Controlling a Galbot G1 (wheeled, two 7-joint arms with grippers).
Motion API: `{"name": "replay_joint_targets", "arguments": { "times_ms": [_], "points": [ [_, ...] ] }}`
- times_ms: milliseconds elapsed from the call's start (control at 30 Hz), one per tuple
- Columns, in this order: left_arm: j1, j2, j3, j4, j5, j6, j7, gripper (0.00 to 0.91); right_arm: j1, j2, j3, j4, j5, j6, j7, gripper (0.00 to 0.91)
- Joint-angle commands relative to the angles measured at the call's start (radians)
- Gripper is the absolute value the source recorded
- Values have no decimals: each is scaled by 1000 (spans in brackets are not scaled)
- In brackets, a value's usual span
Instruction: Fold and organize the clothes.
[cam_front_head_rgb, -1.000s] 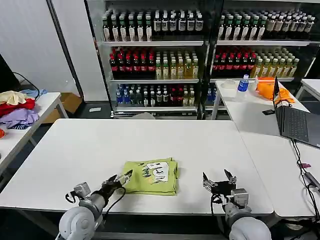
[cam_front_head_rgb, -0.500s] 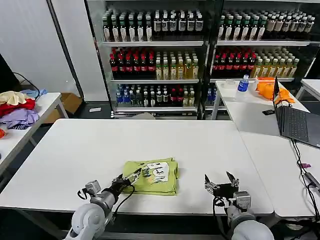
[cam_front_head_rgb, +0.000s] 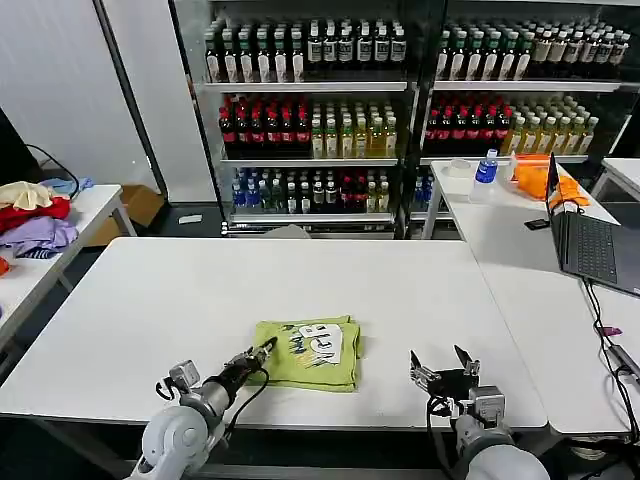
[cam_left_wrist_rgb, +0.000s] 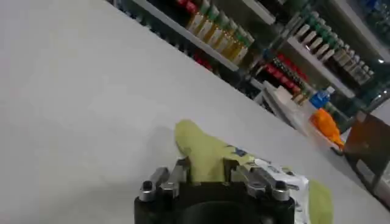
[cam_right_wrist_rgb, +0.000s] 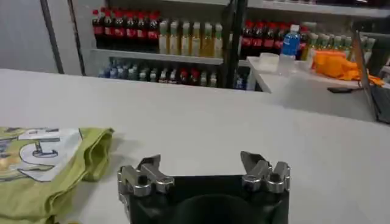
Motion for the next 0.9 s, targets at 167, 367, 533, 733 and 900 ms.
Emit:
{"name": "replay_joint_targets", "arguments": {
  "times_ms": [167, 367, 533, 733, 900],
  "points": [
    [5, -16, -79, -57, -210, -3, -11, 20, -18, 3, 12, 13, -1, 0, 2, 907],
    [34, 23, -214, -102, -296, 12, -32, 20, -32, -1, 34, 26, 4, 1, 0, 907],
    [45, 128, -390, -102, -342, 43, -38, 20, -43, -4, 53, 30, 10, 6, -3, 907],
    [18, 344, -576, -66, -283, 114, 1, 20, -35, -6, 52, 28, 17, 10, -5, 907],
    [-1, 502, -623, -77, -187, 116, 39, 20, -33, -8, 46, 30, 23, 14, -7, 907]
  ]
}}
